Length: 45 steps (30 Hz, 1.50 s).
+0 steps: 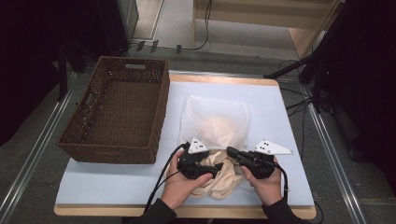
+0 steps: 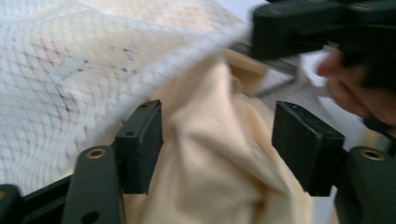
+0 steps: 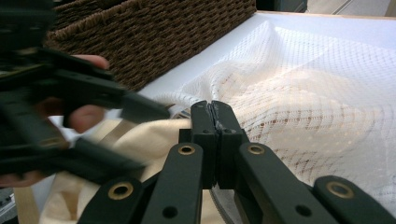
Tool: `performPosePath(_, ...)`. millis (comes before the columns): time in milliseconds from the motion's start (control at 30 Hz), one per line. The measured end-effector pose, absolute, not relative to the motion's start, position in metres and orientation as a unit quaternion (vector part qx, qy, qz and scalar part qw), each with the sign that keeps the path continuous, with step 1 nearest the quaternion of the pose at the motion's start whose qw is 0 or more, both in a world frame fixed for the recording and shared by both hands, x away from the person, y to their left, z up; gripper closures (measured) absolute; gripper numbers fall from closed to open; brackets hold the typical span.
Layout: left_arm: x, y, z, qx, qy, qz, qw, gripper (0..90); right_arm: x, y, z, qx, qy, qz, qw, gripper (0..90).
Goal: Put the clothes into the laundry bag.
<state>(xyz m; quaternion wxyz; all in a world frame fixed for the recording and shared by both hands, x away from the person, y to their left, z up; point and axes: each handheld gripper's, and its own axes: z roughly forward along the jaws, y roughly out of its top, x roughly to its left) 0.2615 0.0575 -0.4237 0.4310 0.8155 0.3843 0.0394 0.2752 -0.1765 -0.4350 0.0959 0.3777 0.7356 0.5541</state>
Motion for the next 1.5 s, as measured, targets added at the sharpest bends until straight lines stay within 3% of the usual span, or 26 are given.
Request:
performPosePath(200, 0.252, 0.052, -0.442, 0.847, 0.370, 0.043, 0.380, 27.1, 0.275, -0.175, -0.435, 0.379, 0.737, 0.551, 0.098, 89.9)
performPosePath(233, 0.253, 0.050, -0.445, 0.852, 0.376, 0.059, 0.359, 31.6, 0.274, -0.175, -0.435, 0.378, 0.736, 0.553, 0.098, 89.9)
performPosePath(333, 0.254, 0.049, -0.444, 0.851, 0.379, 0.066, 0.356, 60.1, 0.273, -0.172, -0.435, 0.374, 0.739, 0.552, 0.098, 89.9)
performPosePath(400, 0.253, 0.048, -0.438, 0.850, 0.379, 0.077, 0.358, 69.2, 0.273, -0.169, -0.436, 0.372, 0.741, 0.551, 0.097, 89.9)
performPosePath(467, 0.254, 0.049, -0.431, 0.839, 0.385, 0.080, 0.377, 73.5, 0.272, -0.168, -0.435, 0.369, 0.742, 0.551, 0.097, 89.9)
performPosePath(667, 0.259, 0.051, -0.415, 0.787, 0.414, 0.115, 0.443, 74.2, 0.268, -0.170, -0.426, 0.366, 0.732, 0.566, 0.102, 89.9)
performPosePath(800, 0.269, 0.042, -0.431, 0.777, 0.429, 0.153, 0.435, 72.9, 0.267, -0.172, -0.421, 0.362, 0.731, 0.570, 0.104, 89.9)
performPosePath(933, 0.287, 0.038, -0.463, 0.785, 0.457, 0.100, 0.407, 60.3, 0.269, -0.174, -0.426, 0.367, 0.732, 0.565, 0.101, 89.9)
performPosePath(1133, 0.275, 0.059, -0.441, 0.796, 0.405, 0.074, 0.443, 39.9, 0.275, -0.181, -0.433, 0.382, 0.730, 0.558, 0.101, 89.9)
performPosePath(1333, 0.262, 0.079, -0.437, 0.810, 0.390, 0.050, 0.435, 33.4, 0.277, -0.181, -0.433, 0.383, 0.729, 0.557, 0.104, 89.9)
performPosePath(1500, 0.256, 0.051, -0.448, 0.834, 0.375, 0.092, 0.393, 27.2, 0.276, -0.177, -0.433, 0.380, 0.732, 0.556, 0.103, 89.8)
